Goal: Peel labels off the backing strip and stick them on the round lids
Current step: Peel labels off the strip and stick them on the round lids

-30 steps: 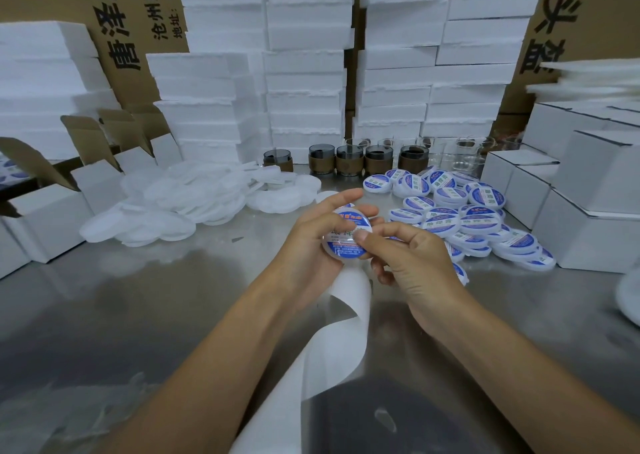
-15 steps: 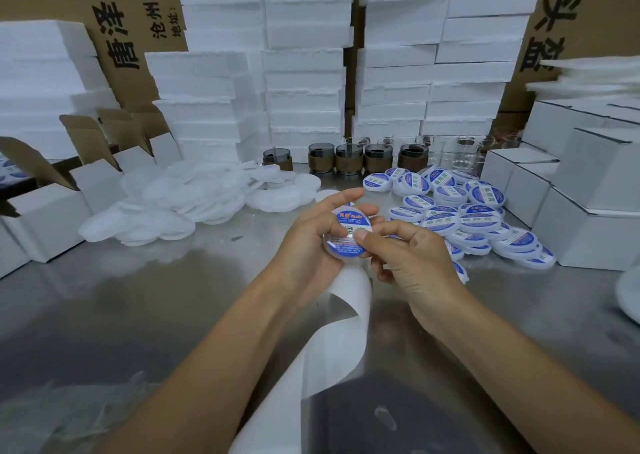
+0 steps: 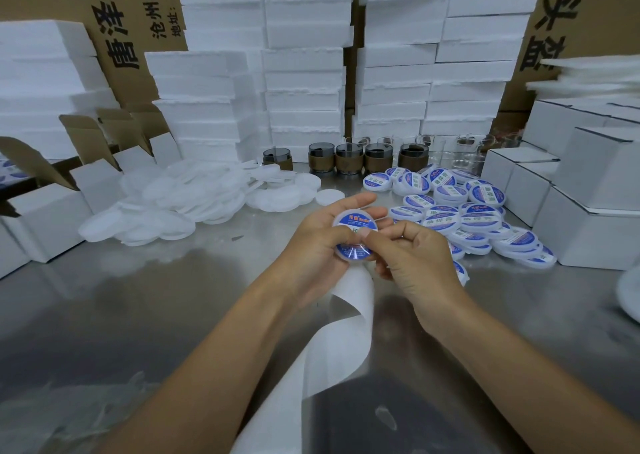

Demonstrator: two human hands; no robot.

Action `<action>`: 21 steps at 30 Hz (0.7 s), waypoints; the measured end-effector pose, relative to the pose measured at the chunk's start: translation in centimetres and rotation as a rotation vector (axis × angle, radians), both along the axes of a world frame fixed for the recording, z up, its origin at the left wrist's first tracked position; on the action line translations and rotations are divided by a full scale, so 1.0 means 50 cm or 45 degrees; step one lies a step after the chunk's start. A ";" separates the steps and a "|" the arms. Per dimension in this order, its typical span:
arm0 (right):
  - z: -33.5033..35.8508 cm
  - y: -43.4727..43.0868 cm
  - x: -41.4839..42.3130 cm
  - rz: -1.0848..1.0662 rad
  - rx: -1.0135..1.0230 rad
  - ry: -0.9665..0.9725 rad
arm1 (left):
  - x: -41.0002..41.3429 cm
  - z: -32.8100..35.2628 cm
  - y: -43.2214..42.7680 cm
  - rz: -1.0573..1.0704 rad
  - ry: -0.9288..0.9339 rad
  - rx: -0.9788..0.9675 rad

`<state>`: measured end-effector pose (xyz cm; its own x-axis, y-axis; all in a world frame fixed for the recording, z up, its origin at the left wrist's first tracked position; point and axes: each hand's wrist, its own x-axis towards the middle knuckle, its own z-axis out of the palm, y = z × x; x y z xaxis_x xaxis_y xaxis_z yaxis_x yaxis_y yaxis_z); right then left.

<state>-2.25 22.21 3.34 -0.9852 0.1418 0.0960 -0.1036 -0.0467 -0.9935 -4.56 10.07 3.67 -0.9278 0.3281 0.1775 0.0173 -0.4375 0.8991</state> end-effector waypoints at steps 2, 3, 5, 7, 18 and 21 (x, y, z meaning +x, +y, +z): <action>0.001 0.001 0.000 -0.025 0.029 0.017 | 0.001 -0.002 0.002 -0.024 0.007 0.011; 0.001 0.001 0.000 -0.038 0.062 0.037 | 0.001 -0.003 0.002 -0.029 0.009 0.014; -0.002 0.000 0.000 -0.069 0.188 0.101 | 0.002 -0.004 0.004 -0.019 0.008 0.017; -0.006 -0.001 0.000 -0.121 0.322 0.163 | 0.003 -0.006 0.009 -0.002 0.002 0.035; -0.018 0.009 -0.003 -0.207 0.849 0.207 | -0.001 -0.007 0.008 0.055 0.002 0.138; -0.006 0.008 -0.007 0.045 0.322 0.027 | -0.002 -0.009 0.009 0.085 0.007 0.132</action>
